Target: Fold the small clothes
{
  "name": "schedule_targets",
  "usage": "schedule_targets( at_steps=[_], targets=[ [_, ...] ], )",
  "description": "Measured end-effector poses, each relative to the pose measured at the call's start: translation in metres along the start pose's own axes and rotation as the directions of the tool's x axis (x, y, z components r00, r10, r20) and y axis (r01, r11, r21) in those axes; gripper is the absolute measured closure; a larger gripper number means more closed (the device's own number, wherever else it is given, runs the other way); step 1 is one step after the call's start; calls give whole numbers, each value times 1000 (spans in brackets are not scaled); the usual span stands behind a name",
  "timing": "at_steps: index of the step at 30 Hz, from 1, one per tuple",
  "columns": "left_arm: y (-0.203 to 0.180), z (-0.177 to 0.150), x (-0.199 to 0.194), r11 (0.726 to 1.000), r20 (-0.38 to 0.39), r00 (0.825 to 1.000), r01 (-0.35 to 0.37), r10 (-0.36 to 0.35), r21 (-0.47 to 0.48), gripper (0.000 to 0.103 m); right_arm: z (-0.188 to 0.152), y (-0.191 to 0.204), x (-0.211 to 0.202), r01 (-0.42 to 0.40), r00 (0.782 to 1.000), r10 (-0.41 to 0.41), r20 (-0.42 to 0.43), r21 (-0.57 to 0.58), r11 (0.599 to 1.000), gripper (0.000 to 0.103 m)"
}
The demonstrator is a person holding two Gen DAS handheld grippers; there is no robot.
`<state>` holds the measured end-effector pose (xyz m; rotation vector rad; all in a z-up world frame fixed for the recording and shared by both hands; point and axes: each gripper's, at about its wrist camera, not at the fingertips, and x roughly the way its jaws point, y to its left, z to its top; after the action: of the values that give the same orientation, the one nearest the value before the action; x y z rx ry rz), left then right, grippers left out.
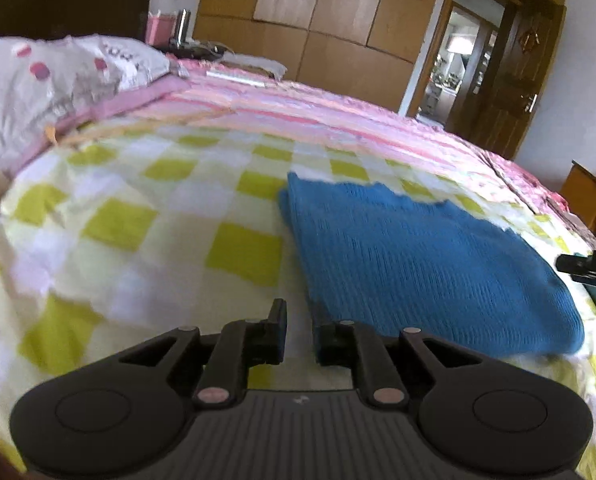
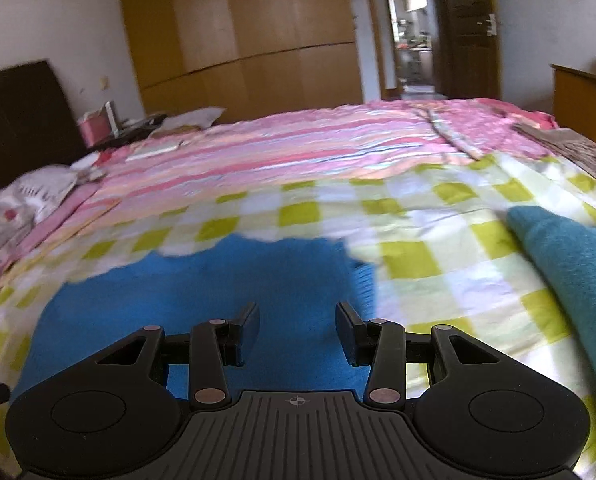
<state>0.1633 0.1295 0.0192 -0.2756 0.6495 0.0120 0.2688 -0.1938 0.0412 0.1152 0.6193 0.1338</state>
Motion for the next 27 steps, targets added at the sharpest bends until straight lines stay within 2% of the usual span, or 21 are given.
schedule_targets(
  at_steps=[2, 4, 6, 8, 12, 18, 22, 27],
  targets=[
    [1, -2, 4, 1000, -29, 999, 21, -21, -4, 84, -5, 12, 2, -3, 1000, 3, -29, -15, 1000, 62],
    [4, -2, 10, 1000, -61, 998, 23, -23, -2, 84, -13, 21, 10, -14, 995, 11, -95, -32, 999, 62],
    [9, -3, 9, 999, -76, 996, 44, -46, -24, 83, -21, 27, 20, 18, 986, -25, -164, -41, 999, 62],
    [12, -3, 4, 996, -75, 994, 72, -75, -48, 83, -23, 32, 19, 33, 986, -40, -165, -41, 999, 62],
    [10, -2, -7, 995, -46, 995, 92, -93, -29, 78, -19, 45, 7, 34, 990, -40, -136, -42, 999, 62],
    [11, -3, -16, 991, -42, 990, 130, -132, -38, 76, -22, 63, -5, 22, 992, -31, -124, -74, 997, 62],
    [9, -4, -18, 982, -47, 982, 180, -182, -51, 71, -32, 66, -1, 27, 986, -40, -159, -81, 996, 62],
    [3, -11, -12, 980, -84, 976, 198, -200, -33, 70, -42, 65, 5, 57, 978, -70, -196, -74, 996, 63]
  ],
)
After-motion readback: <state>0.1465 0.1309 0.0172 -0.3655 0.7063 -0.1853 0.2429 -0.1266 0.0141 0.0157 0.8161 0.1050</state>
